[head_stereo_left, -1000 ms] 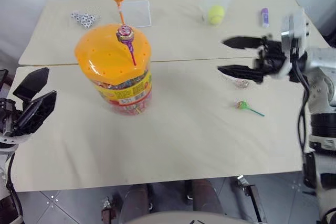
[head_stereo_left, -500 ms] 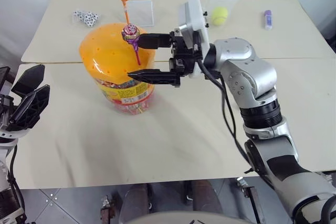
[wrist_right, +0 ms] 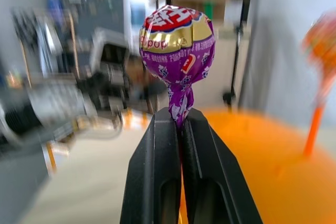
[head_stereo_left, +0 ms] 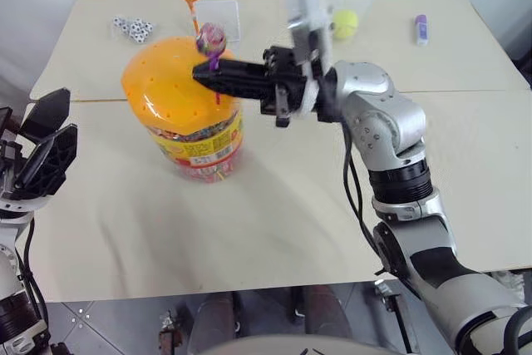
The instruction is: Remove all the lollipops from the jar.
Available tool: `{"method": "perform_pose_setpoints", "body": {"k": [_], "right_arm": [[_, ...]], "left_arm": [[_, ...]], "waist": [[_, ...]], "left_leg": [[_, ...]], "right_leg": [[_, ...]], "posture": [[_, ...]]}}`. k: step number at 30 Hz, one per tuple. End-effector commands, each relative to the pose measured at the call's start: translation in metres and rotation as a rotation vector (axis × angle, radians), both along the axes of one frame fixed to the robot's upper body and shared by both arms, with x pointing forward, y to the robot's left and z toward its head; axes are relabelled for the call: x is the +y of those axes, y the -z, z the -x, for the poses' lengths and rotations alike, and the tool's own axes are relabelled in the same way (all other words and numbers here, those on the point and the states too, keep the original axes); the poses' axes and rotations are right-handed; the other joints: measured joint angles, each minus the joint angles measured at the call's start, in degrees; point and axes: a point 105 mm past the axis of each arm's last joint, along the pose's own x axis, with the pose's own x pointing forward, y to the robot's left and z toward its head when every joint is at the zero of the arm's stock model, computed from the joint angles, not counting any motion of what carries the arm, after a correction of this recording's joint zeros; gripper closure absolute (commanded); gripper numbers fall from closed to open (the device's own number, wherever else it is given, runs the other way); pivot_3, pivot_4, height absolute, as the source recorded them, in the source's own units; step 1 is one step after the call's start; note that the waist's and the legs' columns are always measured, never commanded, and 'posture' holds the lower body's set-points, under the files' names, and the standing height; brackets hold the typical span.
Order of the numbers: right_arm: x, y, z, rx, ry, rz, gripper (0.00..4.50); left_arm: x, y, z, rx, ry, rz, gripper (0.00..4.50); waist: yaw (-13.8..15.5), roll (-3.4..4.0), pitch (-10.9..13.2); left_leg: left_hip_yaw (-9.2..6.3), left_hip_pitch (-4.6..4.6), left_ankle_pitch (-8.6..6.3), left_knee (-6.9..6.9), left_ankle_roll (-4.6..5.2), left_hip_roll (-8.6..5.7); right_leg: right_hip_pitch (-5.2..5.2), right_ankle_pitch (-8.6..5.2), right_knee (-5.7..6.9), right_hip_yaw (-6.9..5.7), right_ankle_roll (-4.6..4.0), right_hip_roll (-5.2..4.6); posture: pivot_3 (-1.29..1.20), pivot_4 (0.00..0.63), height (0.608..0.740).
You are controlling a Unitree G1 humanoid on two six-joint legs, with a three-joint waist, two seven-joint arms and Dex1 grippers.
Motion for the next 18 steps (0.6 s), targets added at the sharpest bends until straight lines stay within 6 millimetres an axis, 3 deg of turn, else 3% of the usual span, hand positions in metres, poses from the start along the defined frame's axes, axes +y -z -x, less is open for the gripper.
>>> {"method": "perform_pose_setpoints", "body": {"k": [1,4,5,7,9,11,16,18], "right_arm": [[-0.027,-0.026,0.009,-0.043,-0.029,-0.064,4.48],[-0.058,-0.026,0.001,-0.010,0.069,-0.006,4.48],[-0.081,-0.016,-0.010,-0.004,0.177,0.081,4.48],[-0.108,-0.005,-0.019,0.004,0.295,0.189,4.48],[-0.183,0.055,-0.047,-0.115,0.651,0.616,4.48],[-0.235,0.090,-0.048,-0.133,0.772,0.885,4.48],[-0.287,0.142,-0.042,-0.013,0.850,1.006,4.48],[-0.299,0.153,-0.046,0.031,0.917,0.992,4.48]], "left_arm": [[-0.006,-0.007,0.007,-0.043,0.036,-0.018,0.00],[-0.008,-0.010,0.008,-0.048,0.050,-0.020,0.00],[-0.011,-0.008,0.009,-0.036,0.061,-0.065,0.00],[-0.015,-0.005,0.010,-0.020,0.075,-0.122,0.00],[-0.025,0.009,0.017,0.045,0.131,-0.291,0.00],[-0.032,0.022,0.024,0.094,0.187,-0.416,0.00],[-0.036,0.030,0.020,0.069,0.188,-0.443,0.00],[-0.038,0.032,0.017,0.048,0.172,-0.442,0.00]], "waist": [[0.2,0.00,0.0],[0.5,-0.01,0.0],[0.6,-0.01,0.0],[0.9,-0.08,0.0],[1.2,-0.14,0.0],[1.3,-0.20,0.0],[-0.8,0.04,0.1],[-1.0,0.06,0.1]], "left_leg": [[0.00,0.00,0.00,0.00,0.00,0.00],[0.02,-0.01,-0.01,0.00,0.01,0.00],[0.01,-0.02,-0.01,0.00,0.02,0.00],[0.00,-0.03,-0.02,-0.01,0.03,0.00],[0.07,-0.04,-0.05,-0.04,0.07,-0.01],[0.12,-0.02,-0.16,-0.13,0.08,-0.04],[0.66,0.11,-0.14,-0.07,0.08,0.06],[0.66,0.27,-0.09,-0.09,0.01,0.08]], "right_leg": [[0.00,0.00,0.00,0.00,0.00,0.00],[-0.01,0.00,-0.02,0.01,0.00,0.00],[-0.01,0.00,-0.02,0.01,0.00,0.00],[0.00,0.00,-0.06,0.00,0.00,-0.01],[0.00,0.00,-0.18,0.02,0.00,-0.01],[0.03,0.00,-0.36,0.00,0.01,-0.02],[-0.05,0.02,-0.37,0.10,0.06,-0.05],[-0.02,-0.01,-0.22,0.14,0.00,-0.03]], "posture": [[0.00,0.150,0.740],[0.00,0.150,0.740],[0.00,0.150,0.740],[0.00,0.150,0.740],[0.00,0.150,0.740],[0.00,0.150,0.740],[0.00,0.150,0.740],[0.00,0.150,0.740]]}}
